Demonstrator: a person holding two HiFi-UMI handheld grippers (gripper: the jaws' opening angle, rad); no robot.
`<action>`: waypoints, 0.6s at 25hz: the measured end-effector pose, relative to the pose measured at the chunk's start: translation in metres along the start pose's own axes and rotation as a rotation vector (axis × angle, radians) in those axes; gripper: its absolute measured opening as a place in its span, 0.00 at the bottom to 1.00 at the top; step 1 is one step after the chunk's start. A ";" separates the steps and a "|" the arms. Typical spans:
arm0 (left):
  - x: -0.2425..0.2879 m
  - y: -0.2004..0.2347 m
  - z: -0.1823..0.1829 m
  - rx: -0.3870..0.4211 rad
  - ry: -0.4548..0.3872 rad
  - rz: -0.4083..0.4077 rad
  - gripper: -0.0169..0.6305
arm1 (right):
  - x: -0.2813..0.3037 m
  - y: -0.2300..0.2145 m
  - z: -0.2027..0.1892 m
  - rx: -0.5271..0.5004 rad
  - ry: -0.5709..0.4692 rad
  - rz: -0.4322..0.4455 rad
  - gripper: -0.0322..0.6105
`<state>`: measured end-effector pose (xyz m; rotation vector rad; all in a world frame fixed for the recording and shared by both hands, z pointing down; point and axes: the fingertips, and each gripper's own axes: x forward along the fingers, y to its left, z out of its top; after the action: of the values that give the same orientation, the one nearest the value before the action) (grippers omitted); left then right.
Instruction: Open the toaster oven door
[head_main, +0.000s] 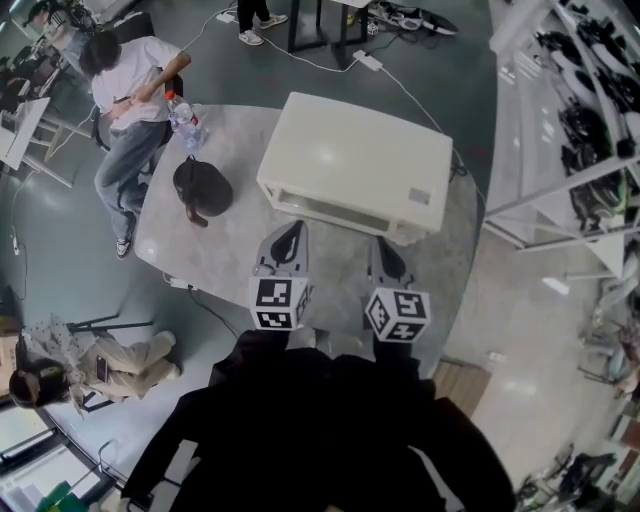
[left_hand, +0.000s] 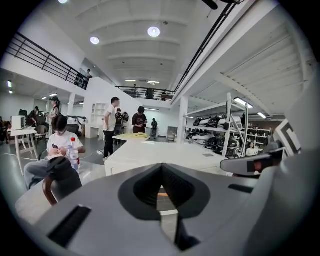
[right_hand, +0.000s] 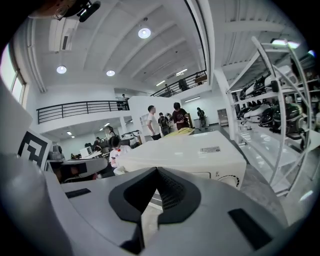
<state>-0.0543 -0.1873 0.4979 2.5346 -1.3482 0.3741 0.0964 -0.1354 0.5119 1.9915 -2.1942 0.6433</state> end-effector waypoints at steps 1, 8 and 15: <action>0.004 0.002 -0.003 -0.004 0.010 -0.004 0.03 | 0.002 -0.002 -0.002 0.004 0.002 -0.008 0.05; 0.027 0.014 -0.008 -0.007 0.031 -0.009 0.03 | 0.022 -0.009 -0.009 0.011 0.024 -0.038 0.05; 0.048 0.025 -0.026 -0.002 0.089 0.000 0.03 | 0.037 -0.018 -0.025 0.023 0.073 -0.056 0.05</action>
<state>-0.0526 -0.2294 0.5403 2.4851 -1.3153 0.4797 0.1035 -0.1614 0.5522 1.9993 -2.0921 0.7250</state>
